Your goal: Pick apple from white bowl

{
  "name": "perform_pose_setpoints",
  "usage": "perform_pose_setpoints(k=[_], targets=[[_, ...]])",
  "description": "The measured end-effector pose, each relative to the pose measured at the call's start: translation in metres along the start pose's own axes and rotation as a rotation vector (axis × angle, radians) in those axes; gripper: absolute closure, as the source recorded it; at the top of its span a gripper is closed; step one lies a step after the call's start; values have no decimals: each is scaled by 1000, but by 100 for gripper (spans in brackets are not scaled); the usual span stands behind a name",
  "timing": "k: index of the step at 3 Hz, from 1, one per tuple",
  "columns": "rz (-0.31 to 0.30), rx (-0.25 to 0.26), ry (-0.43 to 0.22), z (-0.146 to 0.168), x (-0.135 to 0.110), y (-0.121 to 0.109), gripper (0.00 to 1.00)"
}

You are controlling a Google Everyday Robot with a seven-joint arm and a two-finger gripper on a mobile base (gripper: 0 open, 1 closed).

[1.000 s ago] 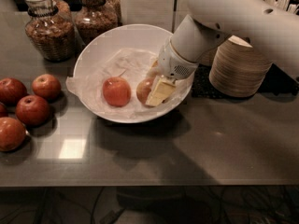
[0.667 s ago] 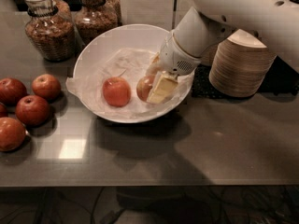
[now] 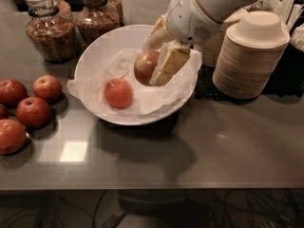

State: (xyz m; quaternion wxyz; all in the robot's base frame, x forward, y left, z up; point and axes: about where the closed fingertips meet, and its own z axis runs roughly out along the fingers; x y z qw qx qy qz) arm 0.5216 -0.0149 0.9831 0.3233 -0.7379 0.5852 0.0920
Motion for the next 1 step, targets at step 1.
perform_pose_setpoints(k=[1], targets=[[0,0,0,0,0,0,100]])
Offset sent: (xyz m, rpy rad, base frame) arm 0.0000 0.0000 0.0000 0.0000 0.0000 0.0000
